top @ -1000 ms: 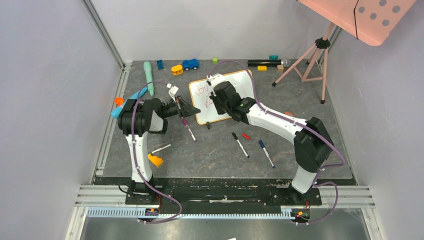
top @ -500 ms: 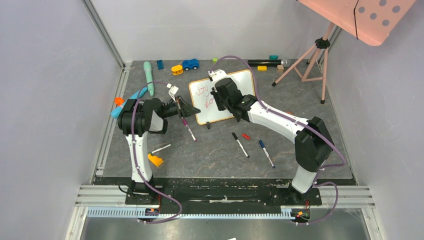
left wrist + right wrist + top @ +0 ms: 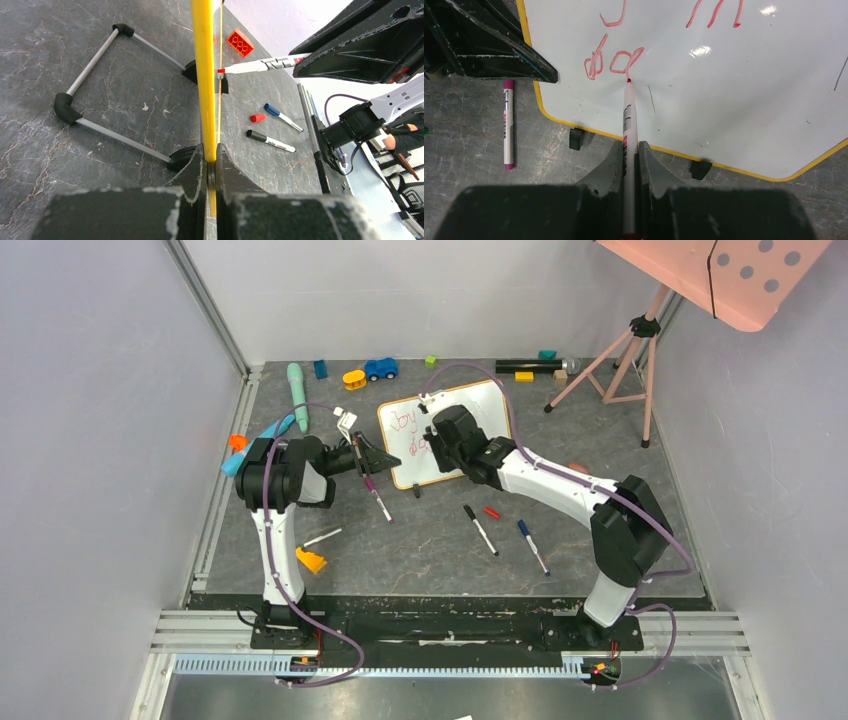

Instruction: Write a sentence on the whiteboard

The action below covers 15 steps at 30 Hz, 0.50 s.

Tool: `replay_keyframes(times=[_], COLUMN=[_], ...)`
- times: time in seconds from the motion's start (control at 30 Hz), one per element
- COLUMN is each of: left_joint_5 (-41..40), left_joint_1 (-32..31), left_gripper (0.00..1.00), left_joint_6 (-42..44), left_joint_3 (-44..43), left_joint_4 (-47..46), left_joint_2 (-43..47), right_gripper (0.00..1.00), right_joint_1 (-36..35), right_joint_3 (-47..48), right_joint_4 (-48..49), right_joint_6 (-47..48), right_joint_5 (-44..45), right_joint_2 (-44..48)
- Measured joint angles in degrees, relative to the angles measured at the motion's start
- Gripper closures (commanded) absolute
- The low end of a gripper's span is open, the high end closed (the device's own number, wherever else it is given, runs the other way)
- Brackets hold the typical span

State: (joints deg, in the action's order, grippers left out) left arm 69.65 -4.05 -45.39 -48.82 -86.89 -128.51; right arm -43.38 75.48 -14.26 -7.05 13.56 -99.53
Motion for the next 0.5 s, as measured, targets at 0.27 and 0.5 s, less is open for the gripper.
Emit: replay_keyframes(times=[0.27,0.5], left_joint_5=[0.09,0.11], left_joint_1=[0.0,0.0], left_gripper=[0.98,0.97], left_joint_6=[0.02,0.04], left_joint_3=[0.0,0.0], left_joint_4=[-0.02,-0.02], left_joint_2=[0.0,0.0], right_gripper=[1.0,1.0], right_joint_1=[0.13,0.48], right_joint_3=[-0.31,-0.48], right_joint_4=[-0.76,-1.2], right_joint_6=[0.11,1.16], right_joint_5=[-0.09,-4.5], right_joint_2=[1.01,5.73])
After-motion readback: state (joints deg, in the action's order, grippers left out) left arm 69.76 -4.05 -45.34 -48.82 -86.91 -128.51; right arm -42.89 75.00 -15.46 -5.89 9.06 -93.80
